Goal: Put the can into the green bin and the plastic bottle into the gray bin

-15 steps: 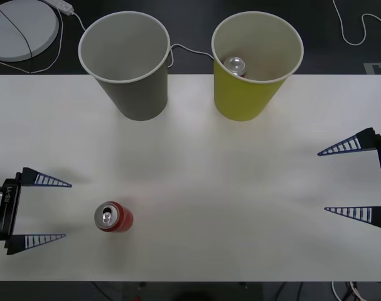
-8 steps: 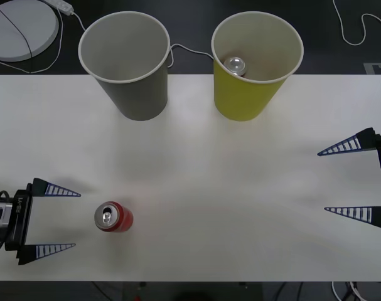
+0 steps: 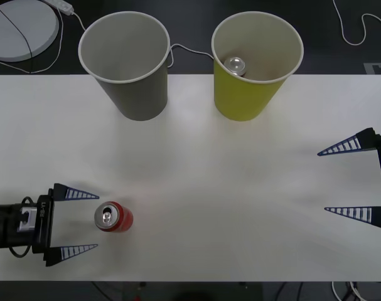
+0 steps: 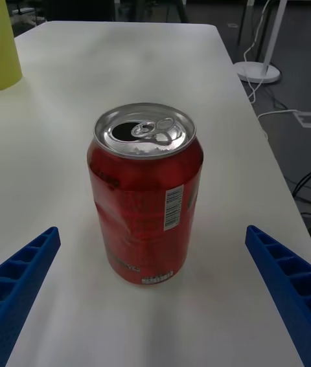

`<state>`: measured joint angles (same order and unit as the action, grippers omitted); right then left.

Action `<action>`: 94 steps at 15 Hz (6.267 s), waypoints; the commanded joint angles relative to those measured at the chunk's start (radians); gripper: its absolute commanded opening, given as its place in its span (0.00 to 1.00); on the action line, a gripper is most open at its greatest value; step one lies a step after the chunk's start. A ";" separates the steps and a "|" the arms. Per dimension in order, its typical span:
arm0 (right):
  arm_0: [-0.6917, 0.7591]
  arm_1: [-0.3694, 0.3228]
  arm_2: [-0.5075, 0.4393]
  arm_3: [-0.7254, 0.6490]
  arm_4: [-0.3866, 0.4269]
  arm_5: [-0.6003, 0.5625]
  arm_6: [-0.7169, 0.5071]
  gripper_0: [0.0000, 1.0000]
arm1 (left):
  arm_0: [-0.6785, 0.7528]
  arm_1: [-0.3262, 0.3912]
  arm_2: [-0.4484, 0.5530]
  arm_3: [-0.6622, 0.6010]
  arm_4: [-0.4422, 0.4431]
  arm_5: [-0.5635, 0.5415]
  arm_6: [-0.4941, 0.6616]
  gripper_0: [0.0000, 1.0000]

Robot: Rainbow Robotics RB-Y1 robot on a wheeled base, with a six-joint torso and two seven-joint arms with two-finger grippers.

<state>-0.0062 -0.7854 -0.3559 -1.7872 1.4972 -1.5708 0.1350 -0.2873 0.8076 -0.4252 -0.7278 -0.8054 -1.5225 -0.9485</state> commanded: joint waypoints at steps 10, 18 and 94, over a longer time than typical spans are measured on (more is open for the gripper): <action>0.000 0.000 0.000 0.000 0.000 0.000 0.000 1.00 | -0.016 -0.125 0.000 0.001 -0.001 0.079 -0.006 1.00; 0.000 0.000 0.000 0.000 0.000 0.000 0.000 1.00 | -0.019 -0.165 0.000 0.001 -0.005 0.099 0.002 0.29; 0.000 0.000 0.000 0.000 0.000 0.000 0.000 1.00 | -1.593 -0.380 -0.710 -0.030 -0.650 0.423 2.243 0.00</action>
<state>-0.0061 -0.7854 -0.3559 -1.7871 1.4972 -1.5708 0.1350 -1.8665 0.4588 -1.1271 -0.8012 -1.4543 -1.1146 1.2950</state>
